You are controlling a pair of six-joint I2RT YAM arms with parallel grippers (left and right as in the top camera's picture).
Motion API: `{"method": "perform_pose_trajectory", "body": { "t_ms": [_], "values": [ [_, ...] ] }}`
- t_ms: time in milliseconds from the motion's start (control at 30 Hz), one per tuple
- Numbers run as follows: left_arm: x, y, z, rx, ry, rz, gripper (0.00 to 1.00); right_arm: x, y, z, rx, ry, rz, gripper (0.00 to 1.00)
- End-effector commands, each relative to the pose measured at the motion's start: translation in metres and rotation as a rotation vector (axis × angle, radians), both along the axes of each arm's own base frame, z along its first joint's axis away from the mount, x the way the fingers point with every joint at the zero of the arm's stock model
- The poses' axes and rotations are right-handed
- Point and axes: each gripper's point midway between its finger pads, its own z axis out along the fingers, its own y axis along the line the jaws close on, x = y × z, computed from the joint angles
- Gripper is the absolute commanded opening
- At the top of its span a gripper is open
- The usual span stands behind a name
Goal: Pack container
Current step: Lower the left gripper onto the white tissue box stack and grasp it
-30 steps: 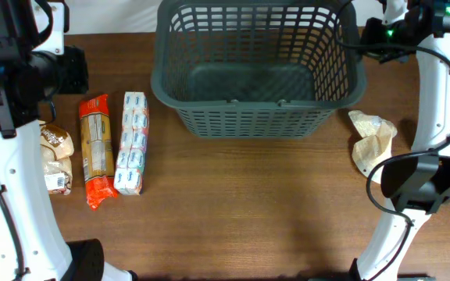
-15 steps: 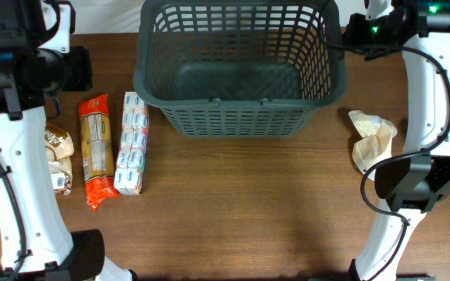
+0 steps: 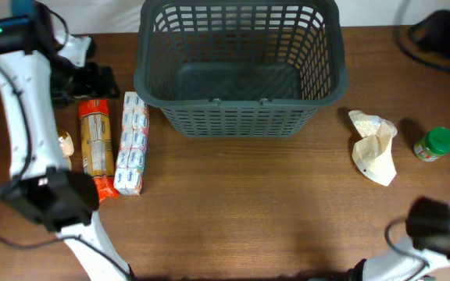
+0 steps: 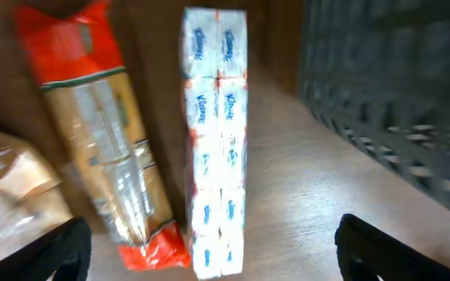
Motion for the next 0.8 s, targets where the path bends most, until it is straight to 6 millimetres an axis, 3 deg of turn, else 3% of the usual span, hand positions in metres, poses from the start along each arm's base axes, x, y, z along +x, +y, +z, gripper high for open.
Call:
{"method": "perform_pose_trajectory", "body": {
  "t_ms": [0, 167, 333, 767],
  "values": [
    [0.004, -0.004, -0.025, -0.028, 0.054, -0.055, 0.93, -0.038, -0.032, 0.036, -0.045, -0.079, -0.116, 0.99],
    [0.006, -0.005, -0.068, -0.059, 0.160, -0.071, 0.97, -0.077, -0.073, 0.049, -0.062, -0.097, -0.262, 0.99],
    [0.002, -0.010, -0.096, -0.086, 0.230, -0.101, 0.98, -0.092, -0.094, 0.046, -0.055, -0.078, -0.333, 0.99],
    [-0.003, -0.015, -0.181, 0.198, 0.314, -0.204, 1.00, -0.092, -0.098, 0.043, -0.052, -0.072, -0.338, 0.99]
  ]
}}
